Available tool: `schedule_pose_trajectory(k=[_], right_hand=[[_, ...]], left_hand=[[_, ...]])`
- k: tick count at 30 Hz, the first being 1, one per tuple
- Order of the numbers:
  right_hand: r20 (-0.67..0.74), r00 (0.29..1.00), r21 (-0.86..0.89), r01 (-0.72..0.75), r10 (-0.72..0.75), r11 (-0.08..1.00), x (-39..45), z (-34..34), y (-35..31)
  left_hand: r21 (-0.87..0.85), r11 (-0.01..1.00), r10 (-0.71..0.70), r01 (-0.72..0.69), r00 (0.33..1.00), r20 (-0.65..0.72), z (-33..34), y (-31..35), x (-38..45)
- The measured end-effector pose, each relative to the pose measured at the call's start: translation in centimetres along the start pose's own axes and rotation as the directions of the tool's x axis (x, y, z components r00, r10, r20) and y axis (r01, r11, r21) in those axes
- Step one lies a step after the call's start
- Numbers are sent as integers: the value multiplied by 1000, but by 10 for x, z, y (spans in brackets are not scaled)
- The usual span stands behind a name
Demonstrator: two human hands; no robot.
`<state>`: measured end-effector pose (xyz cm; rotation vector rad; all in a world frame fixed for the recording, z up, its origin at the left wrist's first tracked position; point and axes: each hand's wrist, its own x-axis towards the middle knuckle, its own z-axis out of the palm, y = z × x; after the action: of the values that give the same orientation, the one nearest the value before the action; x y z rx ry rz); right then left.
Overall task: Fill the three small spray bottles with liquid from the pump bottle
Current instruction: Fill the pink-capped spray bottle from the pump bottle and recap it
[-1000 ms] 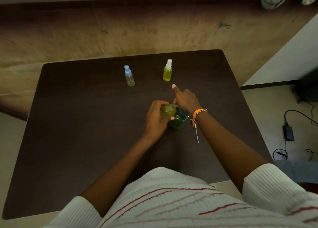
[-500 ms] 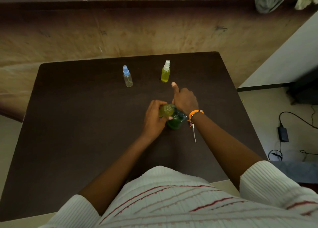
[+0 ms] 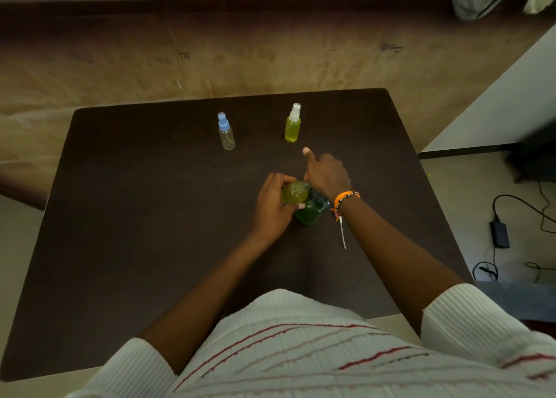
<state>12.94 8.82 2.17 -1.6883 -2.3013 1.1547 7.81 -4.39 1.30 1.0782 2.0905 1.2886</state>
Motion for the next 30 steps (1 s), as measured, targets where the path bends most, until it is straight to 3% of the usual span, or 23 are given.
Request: schedule_pose_trajectory(k=[3, 12, 20, 23, 27, 30], right_hand=[[-13, 1000, -18, 6, -6, 1000, 1, 0, 0], [155, 988, -39, -11, 17, 999, 3, -1, 1], [-47, 996, -72, 74, -77, 995, -2, 4, 0], [14, 999, -71, 30, -29, 997, -1, 2, 0], [203, 978, -79, 56, -39, 995, 3, -5, -4], [115, 993, -31, 24, -20, 999, 7, -1, 0]], left_hand=[[2, 1000, -13, 13, 1000, 5, 0, -1, 0], [-10, 1000, -19, 19, 1000, 0, -1, 0, -1], [13, 1000, -13, 13, 1000, -6, 0, -5, -1], [21, 1000, 5, -5, 1000, -17, 1, -6, -1], [11, 1000, 1, -1, 1000, -19, 0, -3, -1], [-8, 1000, -8, 8, 1000, -10, 0, -3, -1]])
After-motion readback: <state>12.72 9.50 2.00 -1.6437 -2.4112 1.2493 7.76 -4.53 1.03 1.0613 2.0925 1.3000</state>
